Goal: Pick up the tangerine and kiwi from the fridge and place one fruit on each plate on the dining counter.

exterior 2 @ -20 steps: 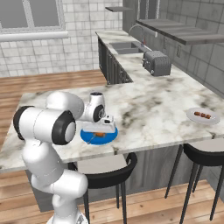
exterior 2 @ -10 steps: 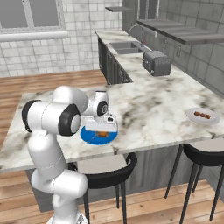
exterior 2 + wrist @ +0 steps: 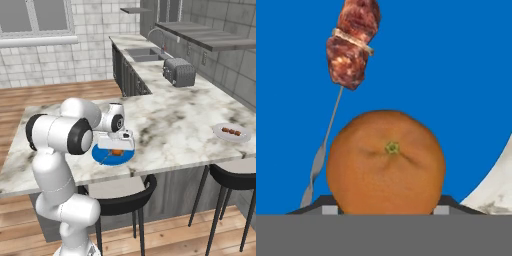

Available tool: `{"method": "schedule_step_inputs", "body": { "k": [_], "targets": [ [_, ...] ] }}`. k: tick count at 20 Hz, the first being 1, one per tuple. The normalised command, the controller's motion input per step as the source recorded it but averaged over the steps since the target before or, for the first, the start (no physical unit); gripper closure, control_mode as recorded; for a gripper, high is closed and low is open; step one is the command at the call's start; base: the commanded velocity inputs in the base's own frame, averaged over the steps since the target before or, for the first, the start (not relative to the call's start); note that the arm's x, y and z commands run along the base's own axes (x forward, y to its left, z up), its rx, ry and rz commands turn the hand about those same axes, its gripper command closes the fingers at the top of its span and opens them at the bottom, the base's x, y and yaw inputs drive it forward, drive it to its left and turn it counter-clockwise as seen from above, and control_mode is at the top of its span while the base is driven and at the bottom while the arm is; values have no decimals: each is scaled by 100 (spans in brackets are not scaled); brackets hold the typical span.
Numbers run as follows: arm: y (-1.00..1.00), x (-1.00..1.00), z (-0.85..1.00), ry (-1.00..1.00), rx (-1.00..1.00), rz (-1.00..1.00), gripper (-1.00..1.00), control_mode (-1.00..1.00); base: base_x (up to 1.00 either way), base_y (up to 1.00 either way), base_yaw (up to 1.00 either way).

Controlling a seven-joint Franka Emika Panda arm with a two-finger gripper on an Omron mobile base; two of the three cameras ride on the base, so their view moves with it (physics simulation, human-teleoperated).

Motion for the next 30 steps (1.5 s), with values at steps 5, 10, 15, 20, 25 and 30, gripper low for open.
{"method": "schedule_step_inputs", "body": {
  "k": [5, 10, 15, 20, 25, 30],
  "targets": [
    [0, -6, 3, 0, 0, 0, -100, -100, 0, 0, 0],
    [0, -15, 40, -8, 0, 0, -100, -100, 0, 0, 0],
    [0, -57, 78, -21, 3, 0, -100, -100, 0, 0, 0],
    [0, -100, 61, -12, 8, 0, -100, -100, 0, 0, 0],
    [16, -100, 55, -13, 4, 0, -100, -100, 0, 0, 0],
    [30, -100, 47, -15, 1, 0, -100, -100, 0, 0, 0]
  ]
}}
